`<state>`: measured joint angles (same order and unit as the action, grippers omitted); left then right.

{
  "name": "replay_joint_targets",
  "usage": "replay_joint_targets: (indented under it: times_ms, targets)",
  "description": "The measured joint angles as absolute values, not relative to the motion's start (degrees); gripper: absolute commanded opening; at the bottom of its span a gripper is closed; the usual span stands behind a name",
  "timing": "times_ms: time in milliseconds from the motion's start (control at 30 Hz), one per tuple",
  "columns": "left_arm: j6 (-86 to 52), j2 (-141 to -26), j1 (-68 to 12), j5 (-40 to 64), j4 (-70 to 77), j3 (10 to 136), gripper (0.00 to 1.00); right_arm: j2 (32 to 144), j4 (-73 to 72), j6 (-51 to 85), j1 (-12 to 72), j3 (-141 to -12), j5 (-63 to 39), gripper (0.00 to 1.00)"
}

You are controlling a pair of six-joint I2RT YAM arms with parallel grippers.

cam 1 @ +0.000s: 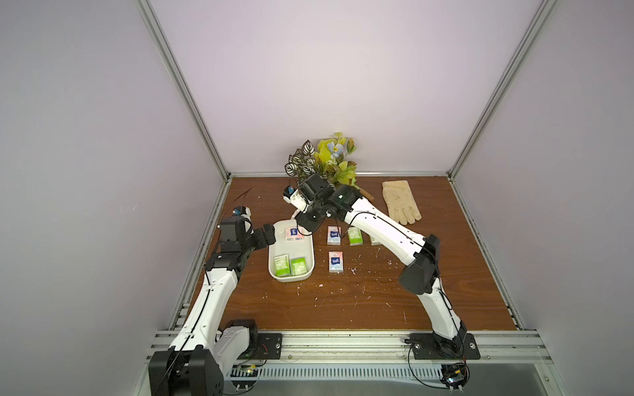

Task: Take the pocket tissues out of the storage box
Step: Pick up the pocket tissues from the storage box, then place the pocket tissues at the center of the board.

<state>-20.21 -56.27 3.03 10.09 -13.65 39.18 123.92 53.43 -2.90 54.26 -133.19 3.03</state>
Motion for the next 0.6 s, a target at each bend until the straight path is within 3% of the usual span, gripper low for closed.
replay_joint_targets:
  times_ms: [267, 600]
  targets:
    - [-21.0, -54.3, 3.1, 7.5, -10.0, 37.6, 0.99, 110.6, 50.3, 6.9, 53.9, -110.5, 8.8, 0.50]
    - [-21.7, -55.8, 3.8, 7.2, -7.2, 36.7, 1.00, 95.9, 40.8, 24.3, 49.5, -78.4, 8.8, 0.49]
